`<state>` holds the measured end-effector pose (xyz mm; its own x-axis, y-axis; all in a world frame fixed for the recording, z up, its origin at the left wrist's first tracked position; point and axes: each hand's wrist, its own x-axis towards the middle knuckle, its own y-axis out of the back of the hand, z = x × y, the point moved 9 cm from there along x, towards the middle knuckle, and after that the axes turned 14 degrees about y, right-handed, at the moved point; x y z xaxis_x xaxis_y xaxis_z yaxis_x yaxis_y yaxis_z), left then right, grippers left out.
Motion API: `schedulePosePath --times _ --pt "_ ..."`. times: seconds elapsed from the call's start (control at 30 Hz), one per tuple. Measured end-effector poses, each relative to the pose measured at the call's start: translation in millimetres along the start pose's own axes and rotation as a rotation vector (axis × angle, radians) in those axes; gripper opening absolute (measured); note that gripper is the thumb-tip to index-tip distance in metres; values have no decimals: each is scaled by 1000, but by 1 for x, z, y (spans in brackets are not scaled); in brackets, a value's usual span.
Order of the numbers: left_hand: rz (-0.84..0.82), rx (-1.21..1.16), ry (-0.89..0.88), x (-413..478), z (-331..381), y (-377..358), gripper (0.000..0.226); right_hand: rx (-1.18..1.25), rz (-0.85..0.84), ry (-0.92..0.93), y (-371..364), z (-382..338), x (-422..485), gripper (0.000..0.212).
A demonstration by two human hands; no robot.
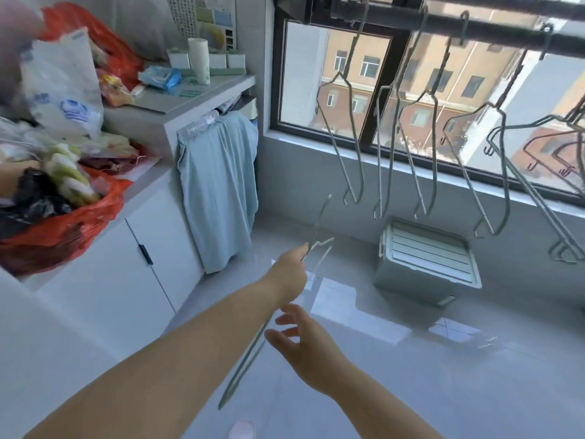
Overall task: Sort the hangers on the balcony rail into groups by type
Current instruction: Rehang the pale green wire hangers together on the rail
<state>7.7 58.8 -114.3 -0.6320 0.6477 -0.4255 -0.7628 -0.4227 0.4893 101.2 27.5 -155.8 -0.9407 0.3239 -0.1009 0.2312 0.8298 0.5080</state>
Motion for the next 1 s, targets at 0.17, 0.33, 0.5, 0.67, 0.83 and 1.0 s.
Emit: schedulePosePath --times 0.17,0.33,0.5,0.67,0.83,1.0 --pt "10 -55 -8 2 8 -38 58 109 88 -39 -1 10 -16 30" --pt "-57 -84 -47 0 28 -54 57 311 284 -162 16 26 -28 33" --pt "169 -52 -171 1 75 -3 90 229 426 -165 42 40 -40 41" --pt "314 -20 -387 0 141 44 83 177 424 -145 62 34 -41 44" --pt "135 -188 -172 28 153 43 55 126 421 -156 72 37 -41 44" --pt "18 -430 -144 38 138 60 19 82 389 -156 66 38 -50 46"
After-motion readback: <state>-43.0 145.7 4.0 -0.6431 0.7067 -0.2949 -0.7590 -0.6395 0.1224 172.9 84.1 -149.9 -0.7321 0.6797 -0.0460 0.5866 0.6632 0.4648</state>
